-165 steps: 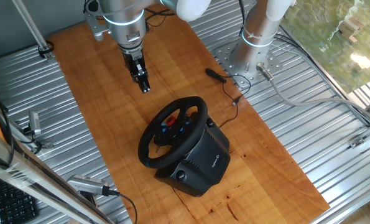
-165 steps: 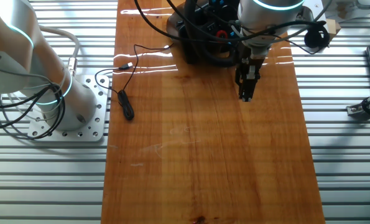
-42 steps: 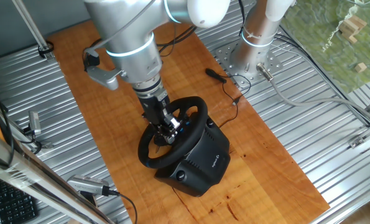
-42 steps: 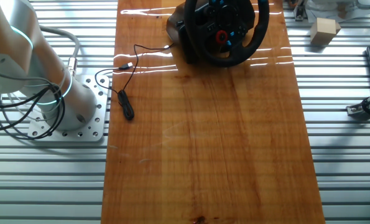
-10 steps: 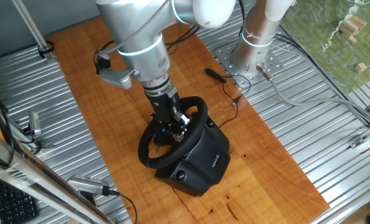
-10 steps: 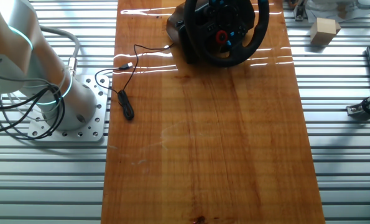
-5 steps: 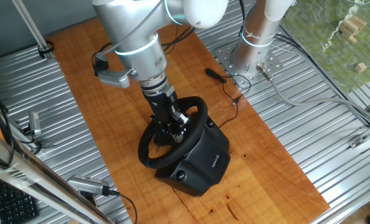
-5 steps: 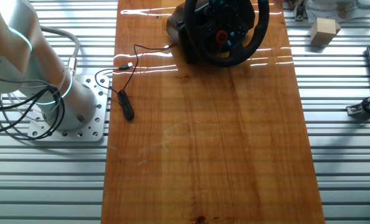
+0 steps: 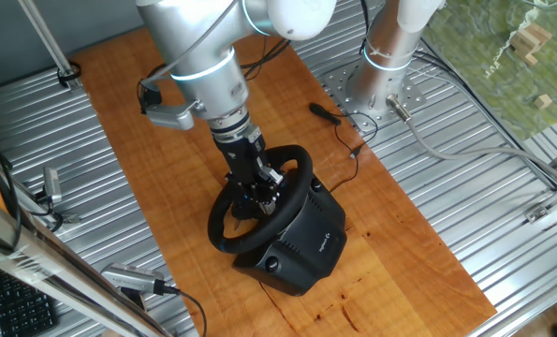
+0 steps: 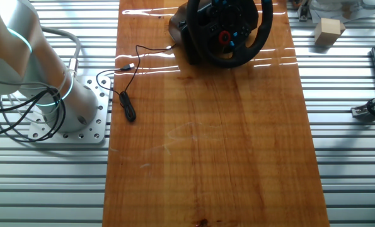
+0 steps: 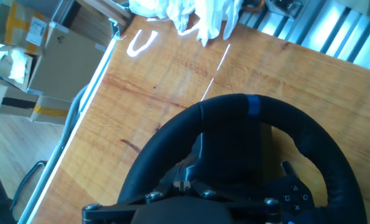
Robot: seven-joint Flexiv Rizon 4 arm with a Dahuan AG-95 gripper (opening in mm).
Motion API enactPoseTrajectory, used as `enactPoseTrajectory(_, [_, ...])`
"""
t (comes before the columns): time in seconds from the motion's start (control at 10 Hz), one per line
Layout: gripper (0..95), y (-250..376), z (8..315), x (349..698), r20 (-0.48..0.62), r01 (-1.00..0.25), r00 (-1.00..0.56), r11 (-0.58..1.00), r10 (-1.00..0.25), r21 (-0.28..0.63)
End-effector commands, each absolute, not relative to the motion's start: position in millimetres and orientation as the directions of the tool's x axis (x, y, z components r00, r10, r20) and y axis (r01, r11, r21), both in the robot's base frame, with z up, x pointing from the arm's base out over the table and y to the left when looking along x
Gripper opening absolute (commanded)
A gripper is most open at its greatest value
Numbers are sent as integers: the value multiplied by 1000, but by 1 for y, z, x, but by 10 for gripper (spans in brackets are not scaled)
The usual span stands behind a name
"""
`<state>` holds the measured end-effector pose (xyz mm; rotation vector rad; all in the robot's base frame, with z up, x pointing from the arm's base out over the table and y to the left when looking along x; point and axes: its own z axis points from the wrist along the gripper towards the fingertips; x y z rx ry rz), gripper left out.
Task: Rotate the steering wheel 90 degrees counterclockwise
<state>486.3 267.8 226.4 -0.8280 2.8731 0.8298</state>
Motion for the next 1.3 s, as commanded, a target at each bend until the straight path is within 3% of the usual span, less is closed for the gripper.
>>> enactPoseTrajectory(0.1, [0, 268, 228, 485, -179, -502, -858, 712, -481, 490])
enactPoseTrajectory(1.3, [0, 268, 230, 476, -178, -493, -859, 682, -480, 540])
